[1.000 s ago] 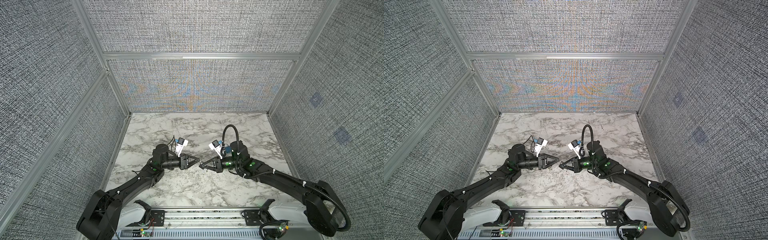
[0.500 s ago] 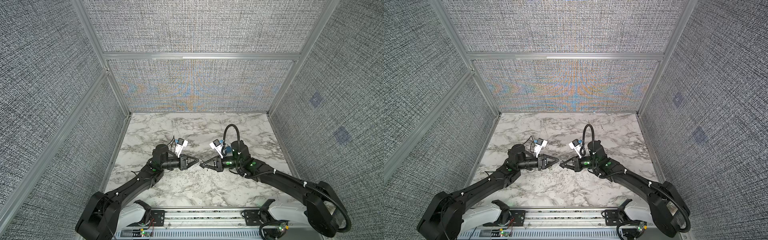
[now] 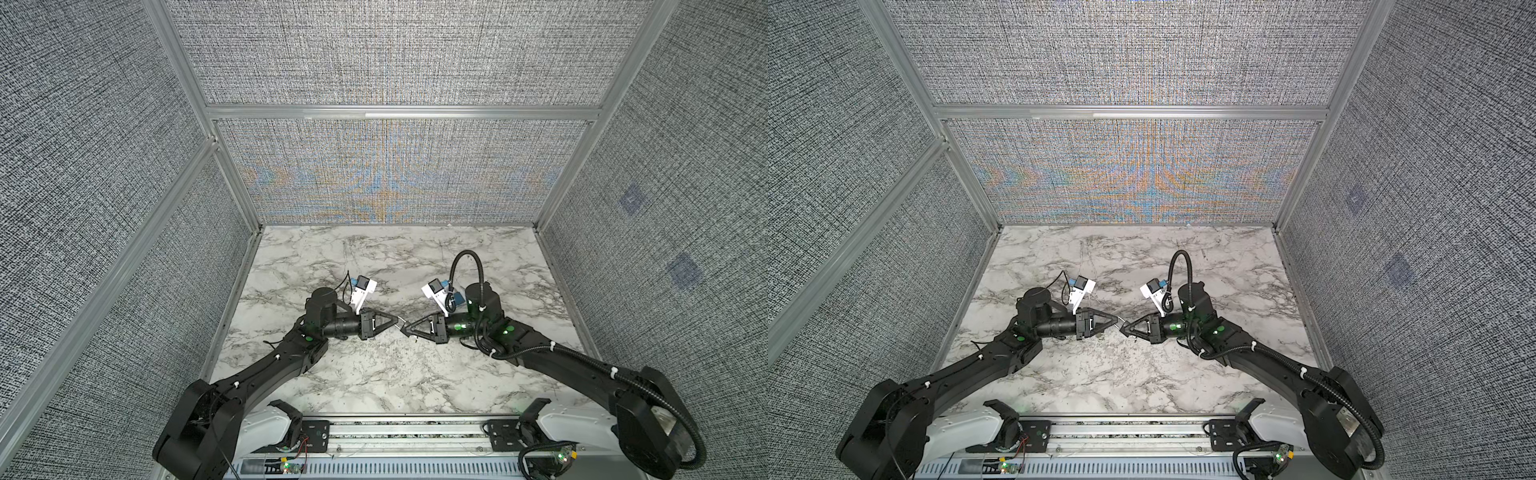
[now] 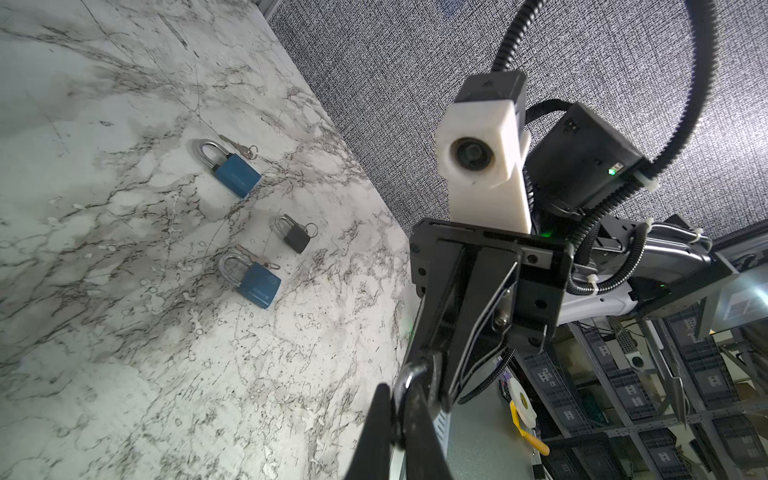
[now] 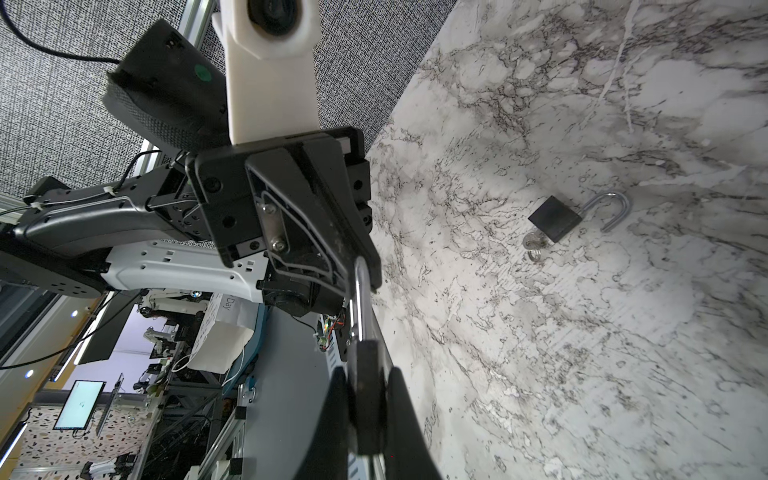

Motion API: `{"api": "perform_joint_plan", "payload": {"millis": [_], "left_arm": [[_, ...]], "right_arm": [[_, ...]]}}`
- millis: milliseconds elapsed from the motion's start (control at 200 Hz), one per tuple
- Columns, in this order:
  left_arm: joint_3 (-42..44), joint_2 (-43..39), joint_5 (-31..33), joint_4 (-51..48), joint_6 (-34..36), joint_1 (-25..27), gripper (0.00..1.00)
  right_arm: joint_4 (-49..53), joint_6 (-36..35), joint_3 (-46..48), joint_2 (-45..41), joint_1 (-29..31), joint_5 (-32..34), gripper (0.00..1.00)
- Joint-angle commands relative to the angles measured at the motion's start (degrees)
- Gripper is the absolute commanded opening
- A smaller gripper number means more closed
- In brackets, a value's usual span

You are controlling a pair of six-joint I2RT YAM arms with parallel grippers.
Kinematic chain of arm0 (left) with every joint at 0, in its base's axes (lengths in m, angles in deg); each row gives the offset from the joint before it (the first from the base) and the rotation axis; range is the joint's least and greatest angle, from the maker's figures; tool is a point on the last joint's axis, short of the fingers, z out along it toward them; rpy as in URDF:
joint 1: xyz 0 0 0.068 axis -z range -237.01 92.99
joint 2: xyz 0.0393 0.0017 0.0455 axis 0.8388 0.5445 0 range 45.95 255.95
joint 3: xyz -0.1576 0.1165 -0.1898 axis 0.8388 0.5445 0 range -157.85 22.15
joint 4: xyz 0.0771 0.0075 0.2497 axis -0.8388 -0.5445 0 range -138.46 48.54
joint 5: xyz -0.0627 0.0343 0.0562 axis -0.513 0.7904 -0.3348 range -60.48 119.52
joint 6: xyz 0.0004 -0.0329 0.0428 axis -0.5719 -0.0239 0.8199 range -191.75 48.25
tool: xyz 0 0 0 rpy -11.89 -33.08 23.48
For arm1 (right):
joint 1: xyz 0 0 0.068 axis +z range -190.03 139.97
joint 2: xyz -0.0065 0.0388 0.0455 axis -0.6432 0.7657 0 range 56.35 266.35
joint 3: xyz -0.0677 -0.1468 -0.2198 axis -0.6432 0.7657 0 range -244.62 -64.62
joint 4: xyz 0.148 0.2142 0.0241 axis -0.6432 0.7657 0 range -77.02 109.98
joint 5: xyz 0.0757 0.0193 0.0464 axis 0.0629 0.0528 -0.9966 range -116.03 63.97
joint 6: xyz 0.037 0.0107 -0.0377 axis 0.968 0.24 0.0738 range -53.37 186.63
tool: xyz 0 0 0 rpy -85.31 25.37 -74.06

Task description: Lock with the key

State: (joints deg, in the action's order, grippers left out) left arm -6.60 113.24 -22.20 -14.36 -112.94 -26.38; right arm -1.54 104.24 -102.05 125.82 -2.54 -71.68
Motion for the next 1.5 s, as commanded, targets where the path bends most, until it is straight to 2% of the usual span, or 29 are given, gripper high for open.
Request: {"api": "perform_joint_plan", "payload": {"millis": [0, 310, 595, 845, 1496], "left_arm": [[0.06, 0.12, 1.80, -1.40, 1.28, 0.05, 0.00], [0.54, 0.47, 2.15, -1.41, 1.55, 0.07, 0.00], [1.28, 0.82, 1.61, -0.24, 0.85, 0.11, 0.00], [2.81, 1.03, 0.57, 2.57, -1.26, 0.39, 0.00], [4.67, 1.25, 0.33, 6.13, -4.16, 4.61, 0.00]], "right_arm": [[-7.94, 2.62, 0.05, -0.48, 0.21, -3.69, 0.00], [-17.20, 8.92, 2.25, 0.18, 0.26, -4.35, 0.00], [-18.68, 9.81, 2.12, 1.17, 0.29, -3.32, 0.00], [-18.74, 9.24, 2.11, 1.72, 0.29, 0.49, 0.00], [-25.04, 10.42, 0.35, 7.10, 0.26, 4.60, 0.00]]}}
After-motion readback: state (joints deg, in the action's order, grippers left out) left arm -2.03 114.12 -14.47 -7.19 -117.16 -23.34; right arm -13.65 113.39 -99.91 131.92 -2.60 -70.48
